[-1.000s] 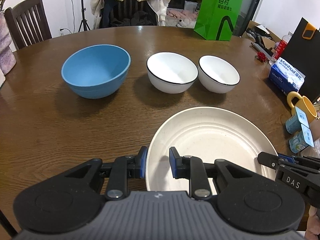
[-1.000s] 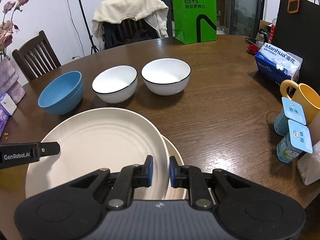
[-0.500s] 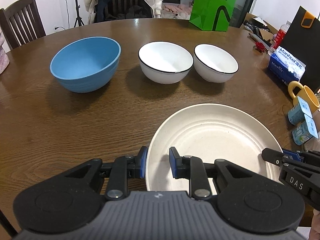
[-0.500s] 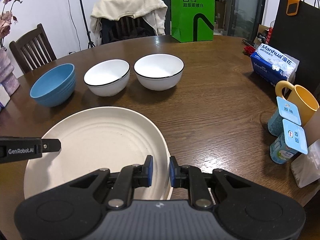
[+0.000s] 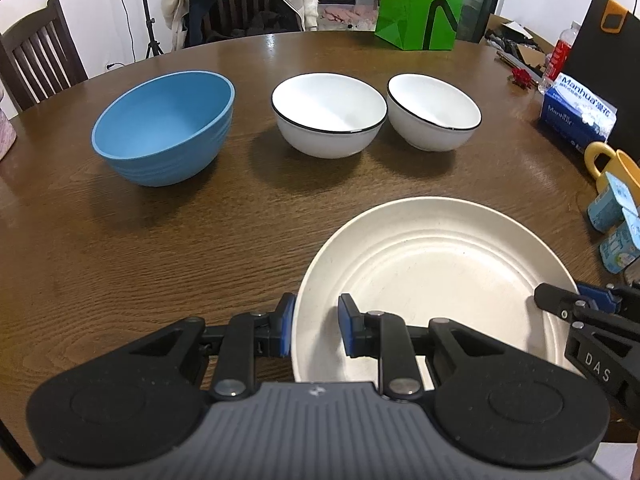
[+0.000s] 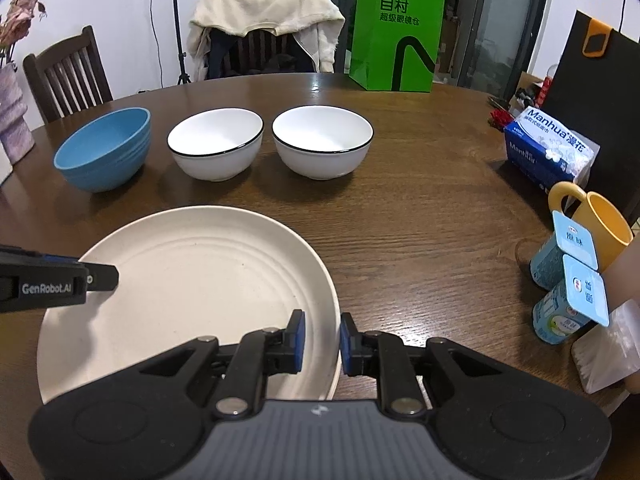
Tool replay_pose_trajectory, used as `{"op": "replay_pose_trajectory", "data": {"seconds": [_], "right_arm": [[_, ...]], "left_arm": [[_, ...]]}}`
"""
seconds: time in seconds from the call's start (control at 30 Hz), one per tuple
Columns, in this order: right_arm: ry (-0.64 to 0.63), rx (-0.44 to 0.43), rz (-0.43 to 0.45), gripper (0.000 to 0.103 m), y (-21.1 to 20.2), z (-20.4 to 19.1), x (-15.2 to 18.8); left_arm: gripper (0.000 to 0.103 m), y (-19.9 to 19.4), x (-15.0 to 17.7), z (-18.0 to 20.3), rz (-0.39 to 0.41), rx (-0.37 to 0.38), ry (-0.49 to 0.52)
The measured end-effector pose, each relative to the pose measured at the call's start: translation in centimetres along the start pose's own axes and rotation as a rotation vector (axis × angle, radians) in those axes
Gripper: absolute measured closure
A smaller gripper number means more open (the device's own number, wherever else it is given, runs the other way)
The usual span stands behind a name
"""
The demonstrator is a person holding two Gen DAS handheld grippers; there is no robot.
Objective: Organize plates and bowls
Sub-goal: 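Lower the held plate with both grippers onto the stacked cream plates, then open both grippers to release the plate on the stack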
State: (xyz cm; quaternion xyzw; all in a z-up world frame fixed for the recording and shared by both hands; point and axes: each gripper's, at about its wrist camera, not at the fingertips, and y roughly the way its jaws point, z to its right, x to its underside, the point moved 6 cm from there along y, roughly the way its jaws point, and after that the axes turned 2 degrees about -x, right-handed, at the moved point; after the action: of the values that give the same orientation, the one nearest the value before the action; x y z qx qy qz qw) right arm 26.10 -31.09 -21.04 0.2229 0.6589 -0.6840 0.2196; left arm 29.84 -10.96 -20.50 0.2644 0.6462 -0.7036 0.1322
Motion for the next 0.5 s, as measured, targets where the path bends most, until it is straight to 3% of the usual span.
{"op": "replay_pose_trajectory", "data": {"seconds": [0.3, 0.5], "right_arm": [[-0.081, 0.057, -0.003, 0.085, 0.7, -0.6, 0.6], [-0.126, 0.080, -0.007, 0.089, 1.4, -1.0, 1.1]], "left_arm": [[0.080, 0.8, 0.4, 1.1, -0.001, -0.038, 0.071], [0.081, 0.9, 0.5, 1.8, -0.003, -0.023, 0.095]]}}
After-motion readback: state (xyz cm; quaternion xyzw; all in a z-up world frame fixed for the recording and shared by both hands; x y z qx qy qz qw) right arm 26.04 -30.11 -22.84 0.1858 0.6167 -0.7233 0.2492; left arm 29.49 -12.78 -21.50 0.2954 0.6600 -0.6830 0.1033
